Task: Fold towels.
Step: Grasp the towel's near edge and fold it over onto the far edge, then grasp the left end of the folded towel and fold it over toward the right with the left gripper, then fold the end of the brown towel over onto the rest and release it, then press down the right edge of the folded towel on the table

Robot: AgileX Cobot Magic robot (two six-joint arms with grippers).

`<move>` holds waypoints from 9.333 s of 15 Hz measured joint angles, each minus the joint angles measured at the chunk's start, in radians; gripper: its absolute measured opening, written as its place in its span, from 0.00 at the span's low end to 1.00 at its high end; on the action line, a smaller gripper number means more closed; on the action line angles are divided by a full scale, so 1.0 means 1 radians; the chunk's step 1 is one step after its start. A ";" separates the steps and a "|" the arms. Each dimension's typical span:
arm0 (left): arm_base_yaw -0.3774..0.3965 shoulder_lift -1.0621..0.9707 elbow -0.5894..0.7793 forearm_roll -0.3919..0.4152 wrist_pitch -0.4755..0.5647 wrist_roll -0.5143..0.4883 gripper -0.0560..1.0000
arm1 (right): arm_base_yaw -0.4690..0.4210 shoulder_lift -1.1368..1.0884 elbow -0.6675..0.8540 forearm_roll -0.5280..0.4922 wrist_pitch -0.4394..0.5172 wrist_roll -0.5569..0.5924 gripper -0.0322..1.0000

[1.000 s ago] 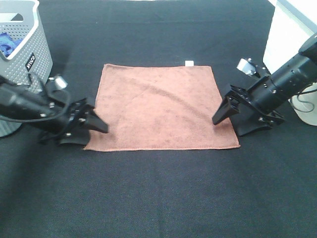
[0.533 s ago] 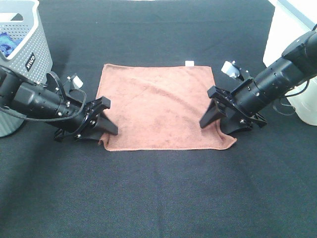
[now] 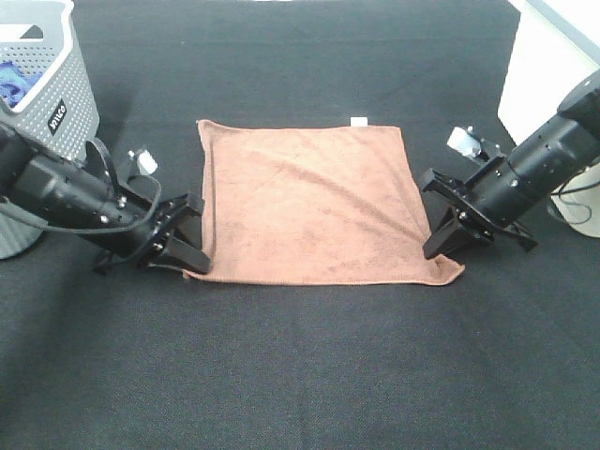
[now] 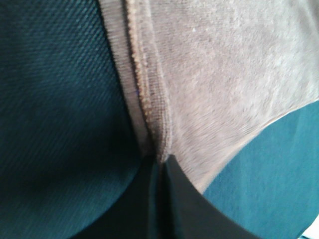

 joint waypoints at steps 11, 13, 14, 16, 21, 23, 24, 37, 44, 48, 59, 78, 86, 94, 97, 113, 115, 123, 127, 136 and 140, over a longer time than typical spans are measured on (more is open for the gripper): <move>0.000 -0.206 0.161 0.333 0.108 -0.287 0.05 | 0.022 -0.200 0.244 -0.015 0.081 0.008 0.03; 0.000 -0.220 0.192 0.339 0.102 -0.287 0.05 | 0.078 -0.202 0.262 -0.058 0.043 0.010 0.03; 0.000 -0.226 0.182 0.339 0.101 -0.287 0.05 | 0.082 -0.203 0.250 -0.063 0.029 0.018 0.03; 0.000 -0.234 0.119 0.339 0.105 -0.290 0.05 | 0.082 -0.203 0.179 -0.088 0.019 0.047 0.03; 0.000 -0.236 -0.127 0.351 0.040 -0.335 0.05 | 0.082 -0.191 -0.138 -0.159 -0.016 0.098 0.03; 0.000 -0.197 -0.251 0.376 -0.019 -0.345 0.05 | 0.082 -0.118 -0.334 -0.185 -0.008 0.136 0.03; 0.000 -0.162 -0.297 0.383 -0.037 -0.345 0.05 | 0.082 -0.076 -0.402 -0.196 -0.003 0.144 0.03; -0.001 0.196 -0.600 0.494 -0.037 -0.347 0.13 | 0.082 0.277 -0.654 -0.319 -0.075 0.219 0.14; 0.014 0.142 -0.602 0.504 -0.026 -0.399 0.76 | 0.082 0.278 -0.795 -0.348 0.143 0.293 0.87; 0.064 0.144 -0.602 0.590 -0.012 -0.525 0.77 | 0.082 0.278 -0.826 -0.465 0.236 0.393 0.88; 0.034 0.285 -0.668 0.373 0.024 -0.377 0.70 | 0.082 0.278 -0.827 -0.503 0.220 0.395 0.88; 0.029 0.267 -0.754 0.624 0.080 -0.543 0.73 | 0.082 0.278 -0.827 -0.505 0.203 0.395 0.88; 0.029 0.346 -0.780 0.430 0.075 -0.512 0.66 | 0.082 0.278 -0.827 -0.505 0.201 0.395 0.88; 0.027 0.338 -0.855 0.595 0.112 -0.538 0.07 | 0.082 0.278 -0.827 -0.505 0.197 0.395 0.88; 0.027 0.338 -0.947 0.678 0.209 -0.609 0.07 | 0.082 0.278 -0.827 -0.505 0.197 0.395 0.88; -0.256 0.395 -1.312 0.612 0.277 -0.842 0.07 | 0.082 0.278 -0.827 -0.505 0.204 0.395 0.88; -0.282 0.444 -1.312 0.612 0.216 -0.863 0.07 | 0.082 0.278 -0.827 -0.505 0.204 0.395 0.88; -0.302 0.527 -1.312 0.550 0.109 -0.937 0.38 | 0.082 0.278 -0.827 -0.501 0.205 0.398 0.88; -0.301 0.527 -1.312 0.444 0.035 -0.899 0.57 | 0.082 0.278 -0.827 -0.457 0.220 0.399 0.88; -0.089 0.511 -1.312 0.454 0.091 -0.772 0.57 | 0.128 0.251 -0.827 -0.025 0.307 0.155 0.88; -0.079 0.511 -1.312 0.454 0.147 -0.772 0.57 | 0.152 0.336 -0.828 0.255 0.339 0.037 0.88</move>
